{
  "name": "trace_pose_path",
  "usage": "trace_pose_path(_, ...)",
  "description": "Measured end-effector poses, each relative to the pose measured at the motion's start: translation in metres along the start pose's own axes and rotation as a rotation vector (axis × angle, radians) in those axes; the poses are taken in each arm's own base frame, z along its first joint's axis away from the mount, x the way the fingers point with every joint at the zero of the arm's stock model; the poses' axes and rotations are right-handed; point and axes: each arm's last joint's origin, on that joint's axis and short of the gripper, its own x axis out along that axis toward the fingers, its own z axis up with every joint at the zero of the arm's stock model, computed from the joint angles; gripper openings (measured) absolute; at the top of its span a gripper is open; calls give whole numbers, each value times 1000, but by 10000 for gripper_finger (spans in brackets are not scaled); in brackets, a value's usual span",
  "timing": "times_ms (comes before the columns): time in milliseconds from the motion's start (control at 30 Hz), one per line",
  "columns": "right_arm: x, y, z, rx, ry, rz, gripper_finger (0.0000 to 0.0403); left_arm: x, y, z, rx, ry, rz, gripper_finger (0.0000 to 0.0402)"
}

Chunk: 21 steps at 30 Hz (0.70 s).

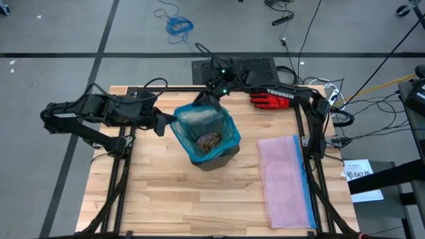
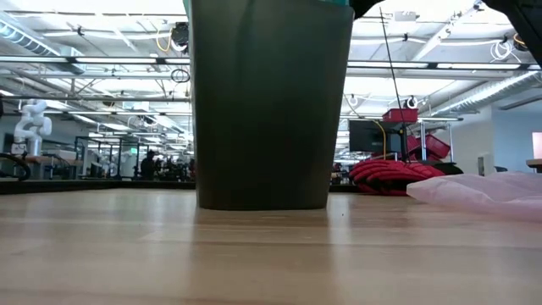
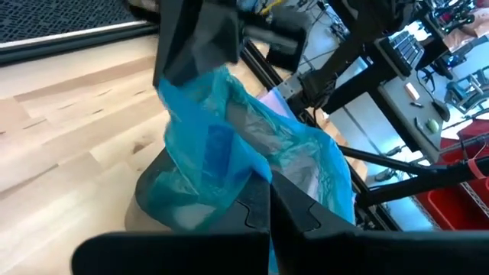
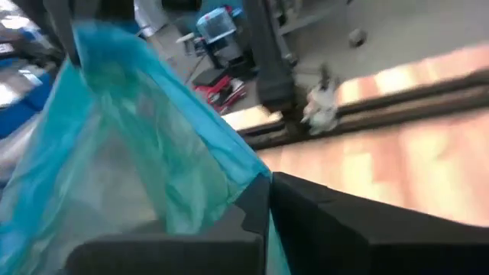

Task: Place trash/remove bag and relplace
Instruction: Remove the blue trash bag from the black trash bin

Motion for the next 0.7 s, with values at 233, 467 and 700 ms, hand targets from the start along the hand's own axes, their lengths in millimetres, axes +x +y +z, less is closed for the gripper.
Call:
trace_pose_path(233,-22,44,52,-190,-31,-185,1,-2,2,1,26,-25,24,0)
trace_pose_path(467,-45,108,84,-244,-47,-395,0,-2,2,1,25,-49,44,0)
trace_pose_path(700,-37,133,50,-66,205,-636,25,-2,6,-2,42,-19,80,0)
